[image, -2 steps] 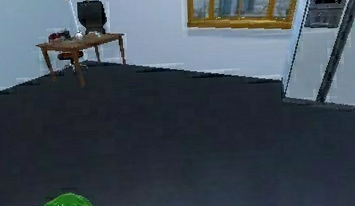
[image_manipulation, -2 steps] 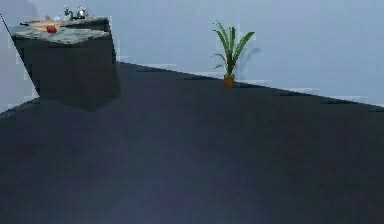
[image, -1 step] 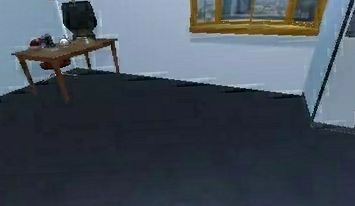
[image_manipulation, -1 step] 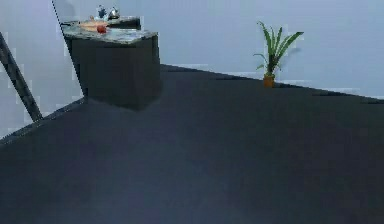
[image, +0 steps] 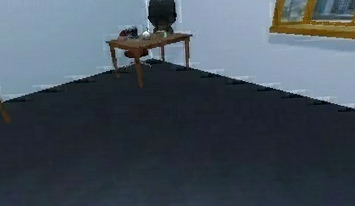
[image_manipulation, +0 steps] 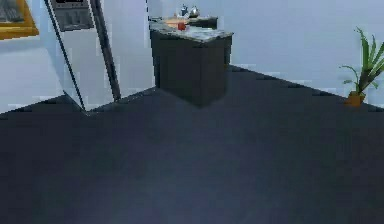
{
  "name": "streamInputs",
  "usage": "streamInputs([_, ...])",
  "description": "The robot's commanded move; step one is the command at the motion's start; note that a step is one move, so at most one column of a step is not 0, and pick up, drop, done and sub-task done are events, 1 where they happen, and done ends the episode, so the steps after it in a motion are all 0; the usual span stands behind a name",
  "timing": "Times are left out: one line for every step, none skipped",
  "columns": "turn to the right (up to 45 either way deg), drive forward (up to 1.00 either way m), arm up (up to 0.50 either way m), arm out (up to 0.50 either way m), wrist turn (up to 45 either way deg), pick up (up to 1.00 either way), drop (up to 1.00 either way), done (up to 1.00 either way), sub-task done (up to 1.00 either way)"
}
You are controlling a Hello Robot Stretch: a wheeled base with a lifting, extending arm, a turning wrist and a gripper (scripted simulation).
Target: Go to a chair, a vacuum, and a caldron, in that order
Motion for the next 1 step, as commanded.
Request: streamInputs([0.0,1.00,0.00,0.00,0.0,0.00,0.00,0.00,0.00])
